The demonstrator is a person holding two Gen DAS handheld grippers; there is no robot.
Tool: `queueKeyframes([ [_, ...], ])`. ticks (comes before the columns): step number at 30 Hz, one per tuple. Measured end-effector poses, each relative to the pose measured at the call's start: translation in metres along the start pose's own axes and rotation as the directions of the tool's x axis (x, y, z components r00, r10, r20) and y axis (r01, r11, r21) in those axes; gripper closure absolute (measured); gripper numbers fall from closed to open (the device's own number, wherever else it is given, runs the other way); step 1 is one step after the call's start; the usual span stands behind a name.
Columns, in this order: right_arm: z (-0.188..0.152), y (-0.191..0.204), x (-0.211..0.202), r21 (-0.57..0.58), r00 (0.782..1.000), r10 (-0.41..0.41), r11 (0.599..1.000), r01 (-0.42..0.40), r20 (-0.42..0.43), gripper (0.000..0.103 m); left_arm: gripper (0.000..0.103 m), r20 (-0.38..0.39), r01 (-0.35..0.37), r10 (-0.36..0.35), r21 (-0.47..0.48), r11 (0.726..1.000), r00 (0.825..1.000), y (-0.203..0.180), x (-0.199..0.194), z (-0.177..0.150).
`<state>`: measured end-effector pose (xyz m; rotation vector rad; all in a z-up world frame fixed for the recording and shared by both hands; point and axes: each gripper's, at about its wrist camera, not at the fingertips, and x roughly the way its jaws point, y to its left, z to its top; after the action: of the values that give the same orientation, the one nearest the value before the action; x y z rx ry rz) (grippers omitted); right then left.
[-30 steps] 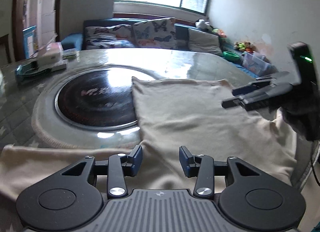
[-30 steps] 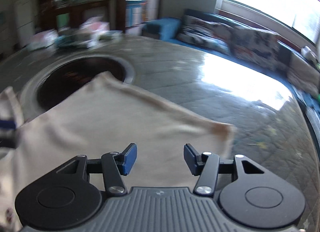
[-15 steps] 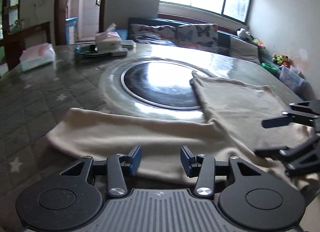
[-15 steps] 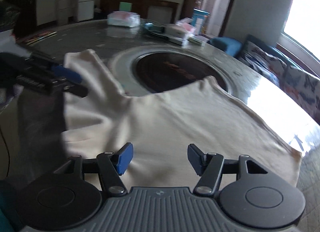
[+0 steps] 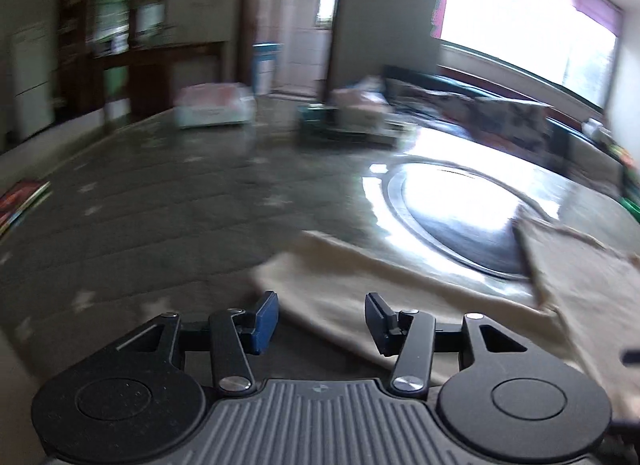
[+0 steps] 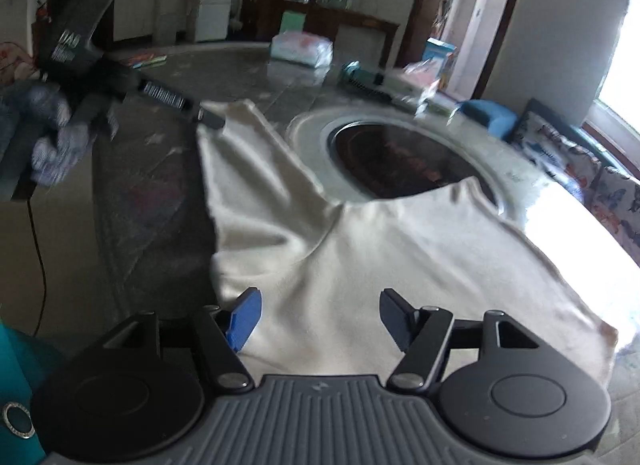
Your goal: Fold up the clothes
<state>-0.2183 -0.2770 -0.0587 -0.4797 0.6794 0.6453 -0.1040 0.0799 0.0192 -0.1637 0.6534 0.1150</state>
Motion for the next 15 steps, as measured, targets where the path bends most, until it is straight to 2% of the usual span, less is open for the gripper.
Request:
queueKeyframes([
  [3, 0.0, 0.006, -0.001, -0.019, 1.0, 0.01, 1.0, -0.01, 0.016, 0.036, 0.051, -0.026, -0.041, 0.039, -0.06, 0.997, 0.999, 0.014, 0.008, 0.002],
  [7, 0.003, 0.004, -0.006, -0.002, 0.999, 0.024, 1.0, -0.024, 0.036, 0.036, 0.053, -0.024, -0.025, 0.023, -0.077, 0.997, 0.999, 0.017, 0.014, 0.008],
  [9, 0.003, 0.002, -0.007, 0.015, 0.999, 0.016, 1.0, -0.017, 0.031, 0.036, 0.061, -0.027, -0.014, 0.011, -0.086, 0.996, 1.0, 0.016, 0.018, 0.011],
  [10, 0.002, 0.002, -0.005, 0.018, 1.0, 0.02, 1.0, -0.02, 0.022, 0.036, 0.073, -0.022, -0.015, 0.013, -0.081, 0.997, 1.0, 0.015, 0.02, 0.012],
  [12, 0.0, 0.003, -0.003, 0.017, 1.0, 0.026, 0.999, -0.026, 0.005, 0.036, 0.085, -0.017, -0.012, 0.011, -0.082, 0.997, 1.0, 0.015, 0.021, 0.014],
  [13, -0.002, 0.005, -0.003, 0.013, 1.0, 0.022, 1.0, -0.022, 0.009, 0.036, 0.094, -0.015, -0.01, 0.008, -0.086, 0.996, 1.0, 0.015, 0.021, 0.015],
  [15, -0.002, 0.004, -0.003, 0.018, 1.0, 0.021, 1.0, -0.022, 0.015, 0.036, 0.097, -0.011, -0.005, 0.004, -0.093, 0.996, 1.0, 0.015, 0.022, 0.017],
])
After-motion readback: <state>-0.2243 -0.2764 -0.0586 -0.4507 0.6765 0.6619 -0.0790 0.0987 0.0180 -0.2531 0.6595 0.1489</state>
